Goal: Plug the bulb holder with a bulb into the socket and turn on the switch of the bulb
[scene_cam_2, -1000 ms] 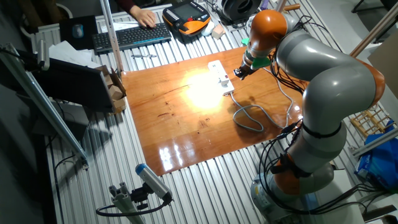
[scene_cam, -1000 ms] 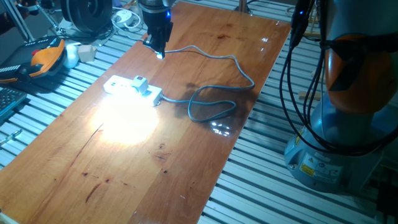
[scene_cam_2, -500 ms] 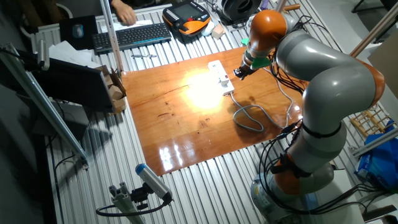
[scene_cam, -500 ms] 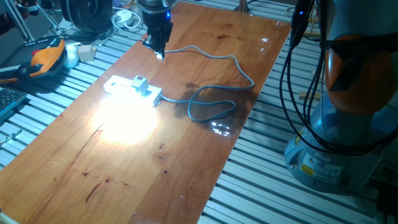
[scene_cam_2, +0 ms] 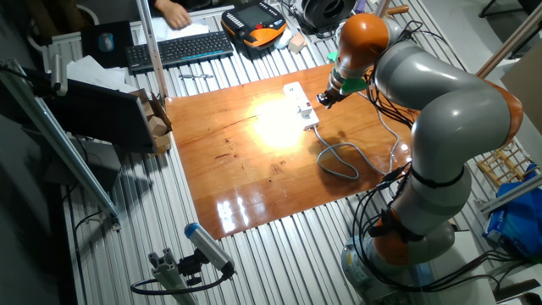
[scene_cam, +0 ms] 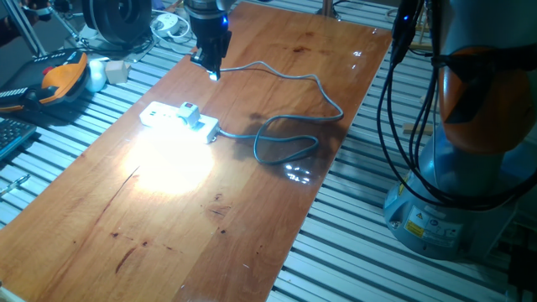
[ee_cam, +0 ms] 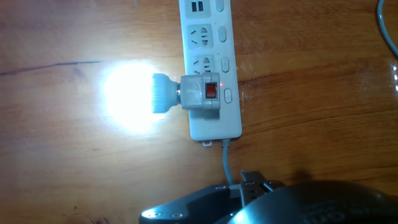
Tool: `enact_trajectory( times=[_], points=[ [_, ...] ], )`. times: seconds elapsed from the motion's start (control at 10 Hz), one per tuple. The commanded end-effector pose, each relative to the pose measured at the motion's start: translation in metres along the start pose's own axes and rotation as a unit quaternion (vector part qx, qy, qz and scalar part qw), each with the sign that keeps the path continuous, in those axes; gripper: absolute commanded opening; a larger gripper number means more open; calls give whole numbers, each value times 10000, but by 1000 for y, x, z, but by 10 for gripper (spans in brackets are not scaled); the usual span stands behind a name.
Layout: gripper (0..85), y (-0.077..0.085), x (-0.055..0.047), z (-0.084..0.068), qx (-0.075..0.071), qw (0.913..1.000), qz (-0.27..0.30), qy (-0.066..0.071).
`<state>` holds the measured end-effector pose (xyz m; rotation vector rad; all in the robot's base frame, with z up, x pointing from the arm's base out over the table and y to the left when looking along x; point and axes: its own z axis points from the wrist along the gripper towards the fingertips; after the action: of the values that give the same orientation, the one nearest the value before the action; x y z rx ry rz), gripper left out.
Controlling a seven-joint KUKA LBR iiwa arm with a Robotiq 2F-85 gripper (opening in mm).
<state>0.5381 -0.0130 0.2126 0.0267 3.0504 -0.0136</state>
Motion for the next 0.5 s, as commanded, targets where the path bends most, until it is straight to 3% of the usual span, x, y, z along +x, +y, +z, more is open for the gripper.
enact_trajectory(
  times=[0.0,0.4],
  points=[
    [0,0,0,0,4,10000,-1,0],
    [0,0,1,2,-12,10000,16,1]
  ],
)
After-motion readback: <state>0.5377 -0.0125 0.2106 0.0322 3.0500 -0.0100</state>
